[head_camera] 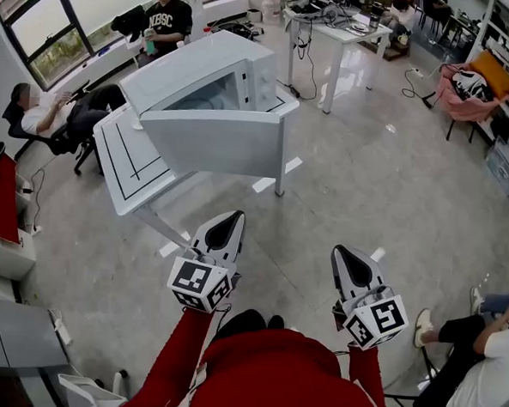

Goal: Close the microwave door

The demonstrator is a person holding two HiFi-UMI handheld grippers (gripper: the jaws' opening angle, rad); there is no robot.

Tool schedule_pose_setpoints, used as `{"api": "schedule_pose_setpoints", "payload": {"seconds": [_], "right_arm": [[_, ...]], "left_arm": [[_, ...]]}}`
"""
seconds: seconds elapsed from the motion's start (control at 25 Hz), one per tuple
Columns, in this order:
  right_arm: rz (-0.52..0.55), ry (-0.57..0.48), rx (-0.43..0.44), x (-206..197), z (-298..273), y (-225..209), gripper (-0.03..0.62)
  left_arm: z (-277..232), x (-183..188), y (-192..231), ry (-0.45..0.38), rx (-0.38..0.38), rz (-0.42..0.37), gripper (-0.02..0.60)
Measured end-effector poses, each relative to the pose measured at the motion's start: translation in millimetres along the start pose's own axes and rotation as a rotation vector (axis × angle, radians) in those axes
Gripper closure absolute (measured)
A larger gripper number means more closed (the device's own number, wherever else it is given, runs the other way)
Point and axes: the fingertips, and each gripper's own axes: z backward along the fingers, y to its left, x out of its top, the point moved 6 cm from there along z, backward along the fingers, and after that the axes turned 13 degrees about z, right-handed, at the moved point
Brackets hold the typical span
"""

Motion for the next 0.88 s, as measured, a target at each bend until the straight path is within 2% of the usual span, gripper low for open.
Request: {"api": "schedule_pose_setpoints", "payload": {"seconds": [0.16,0.36,0.48,0.6,0.72,0.88], "right_arm": [[0.000,-0.005,-0.009,-1.1,-0.1,-14.5,0.583],[-0.027,-0.018,-0.018,-5.1,-17.2,-29.4,0.583],[-0.020,-0.018,-0.025,-7.3,-35.1,-40.2,0.583],[0.035,-0.033,-0.019,-0.1,-65.8,-47.9,0.583],[0.081,-0.076,0.038,16.8,-111.1,-45.8,0.583],[0.144,-0.140,0.102,41.3,-177.0,-38.8,0.583]], "left_arm": [[-29.3,17.1,21.4,-0.036,0.090,-0.035,0.574],[-63.1,26.9,53.0,-0.034,0.151,-0.047,0.574],[-79.7,33.9,67.1,-0.052,0.159,-0.077,0.572],[-95.2,47.2,75.3,-0.083,0.155,-0.193,0.572],[-105.4,58.1,79.8,-0.110,0.150,-0.304,0.574],[-114.6,74.2,84.2,-0.187,0.123,-0.252,0.574]]}}
